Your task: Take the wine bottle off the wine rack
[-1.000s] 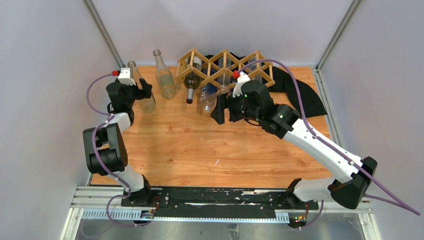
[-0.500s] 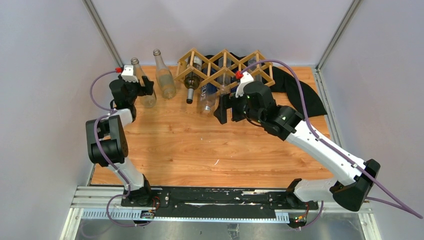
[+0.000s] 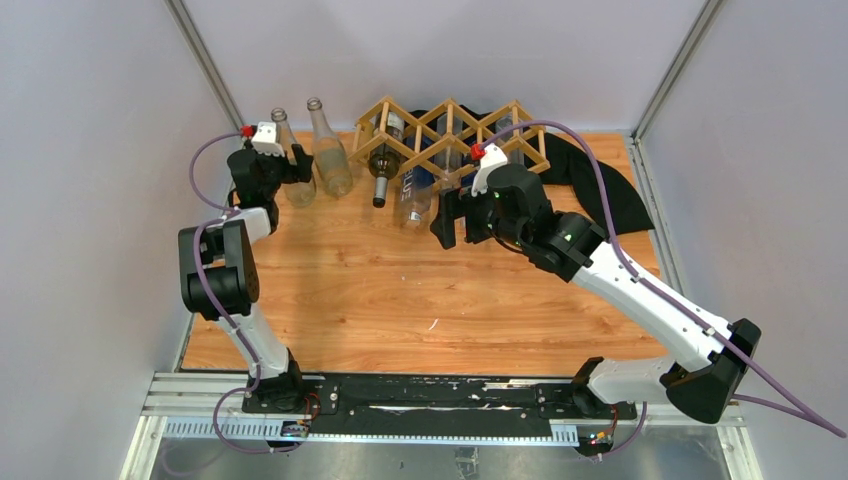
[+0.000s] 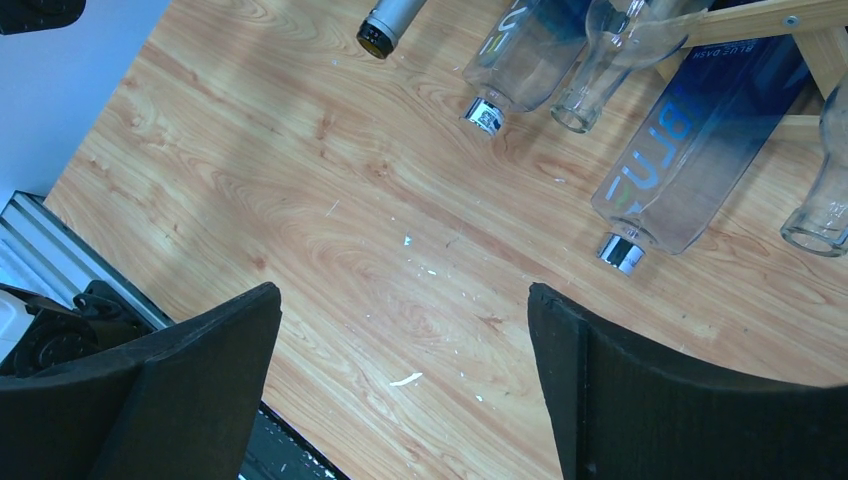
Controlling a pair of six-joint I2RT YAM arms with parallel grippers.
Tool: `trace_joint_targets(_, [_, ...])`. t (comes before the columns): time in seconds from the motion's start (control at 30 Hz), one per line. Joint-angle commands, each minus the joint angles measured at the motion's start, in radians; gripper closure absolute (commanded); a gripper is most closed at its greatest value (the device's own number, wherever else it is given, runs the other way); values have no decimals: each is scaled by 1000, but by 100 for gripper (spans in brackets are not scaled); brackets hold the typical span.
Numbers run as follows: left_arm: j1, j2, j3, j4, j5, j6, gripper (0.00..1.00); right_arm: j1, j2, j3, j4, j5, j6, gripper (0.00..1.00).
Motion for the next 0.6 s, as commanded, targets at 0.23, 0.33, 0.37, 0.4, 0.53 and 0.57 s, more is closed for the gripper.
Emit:
trace_joint_targets(0.23, [2,-30,47,104,9,-10,55,-12,4,4,-21,17,-18,2])
trace_joint_targets(0.33, [2,-27,44,118,-2,-38,55,-11,3,3,-26,7,-15,2])
trace_joint_targets(0.37, [2,-26,44,118,0,-42,55,-13,2,0,-26,7,-14,2])
trace_joint_targets(0.4, [2,-24,44,118,5,-46,53,-12,-1,-3,-26,7,-11,2])
trace_joint_targets(0.53, [2,-29,34,117,9,-49,16,-12,-5,-6,-25,14,-15,2])
trace_joint_targets(0.57, [2,-35,34,117,9,-49,4,-12,-5,-1,-26,11,-20,2])
